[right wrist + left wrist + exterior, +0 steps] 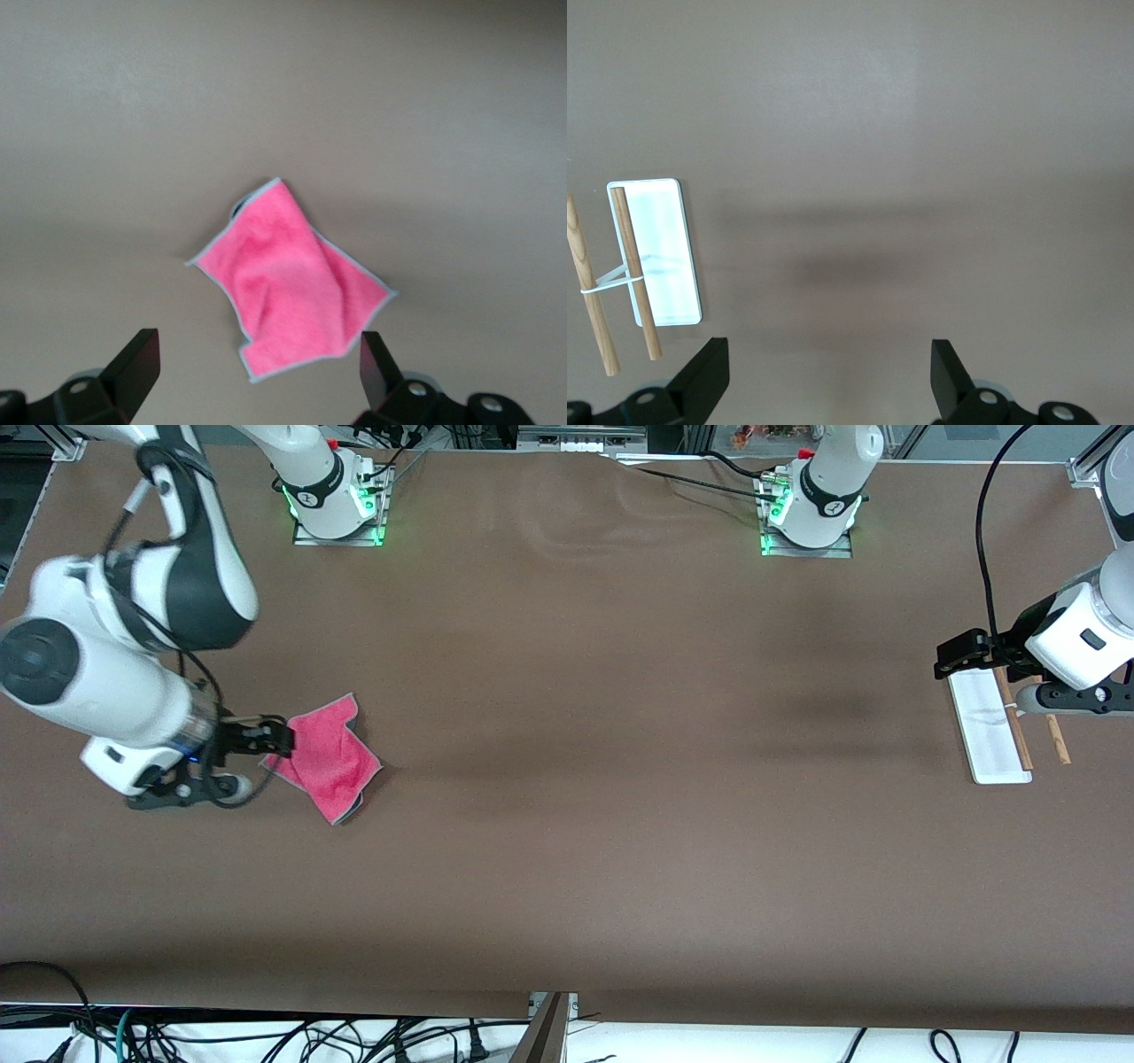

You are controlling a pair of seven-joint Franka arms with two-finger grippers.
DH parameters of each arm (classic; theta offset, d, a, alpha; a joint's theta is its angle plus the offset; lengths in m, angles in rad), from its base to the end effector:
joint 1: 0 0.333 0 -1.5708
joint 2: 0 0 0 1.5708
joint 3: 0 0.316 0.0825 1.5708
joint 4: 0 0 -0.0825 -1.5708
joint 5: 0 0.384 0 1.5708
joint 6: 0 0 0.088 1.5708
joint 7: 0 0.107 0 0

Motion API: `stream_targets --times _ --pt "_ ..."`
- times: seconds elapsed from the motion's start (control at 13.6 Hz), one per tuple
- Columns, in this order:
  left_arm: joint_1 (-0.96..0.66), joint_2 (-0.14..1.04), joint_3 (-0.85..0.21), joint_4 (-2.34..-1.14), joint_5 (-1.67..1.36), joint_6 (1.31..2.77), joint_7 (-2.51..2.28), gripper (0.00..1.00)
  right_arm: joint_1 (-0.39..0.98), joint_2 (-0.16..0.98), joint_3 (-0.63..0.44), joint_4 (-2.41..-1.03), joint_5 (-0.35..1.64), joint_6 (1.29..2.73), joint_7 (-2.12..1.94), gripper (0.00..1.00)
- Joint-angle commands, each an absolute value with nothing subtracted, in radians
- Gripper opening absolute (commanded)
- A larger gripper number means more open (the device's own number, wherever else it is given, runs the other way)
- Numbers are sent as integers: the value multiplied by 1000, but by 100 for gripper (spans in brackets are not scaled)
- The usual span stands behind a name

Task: Pass towel and hang on rack
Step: 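Reach the right gripper down to the pink towel's edge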

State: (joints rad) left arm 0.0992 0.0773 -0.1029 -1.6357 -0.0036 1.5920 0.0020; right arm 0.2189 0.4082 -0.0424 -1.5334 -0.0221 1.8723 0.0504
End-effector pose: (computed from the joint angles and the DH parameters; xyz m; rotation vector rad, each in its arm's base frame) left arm 0.5728 -0.0006 0.5523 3.1245 -0.0087 -0.1886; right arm 0.6586 0.1195 0.4154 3.0875 0.2107 -0.0995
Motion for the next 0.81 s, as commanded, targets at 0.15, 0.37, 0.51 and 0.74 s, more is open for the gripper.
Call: stream_targets --times 0.15,0.37,0.51,0.74 --pt "106 92 -106 -1605 -21 1574 17 100 261 515 -49 -1522 -15 1965 127 100" --pt "106 92 -106 -1605 -21 1574 18 100 304 577 -49 -1532 -18 2037 221 100" --pt "104 91 -106 -1605 -21 1574 18 100 314 612 -49 -1537 -20 2060 296 100" --pt "106 91 -106 -1605 -21 1572 18 100 337 647 -49 -1548 -21 2063 415 100"
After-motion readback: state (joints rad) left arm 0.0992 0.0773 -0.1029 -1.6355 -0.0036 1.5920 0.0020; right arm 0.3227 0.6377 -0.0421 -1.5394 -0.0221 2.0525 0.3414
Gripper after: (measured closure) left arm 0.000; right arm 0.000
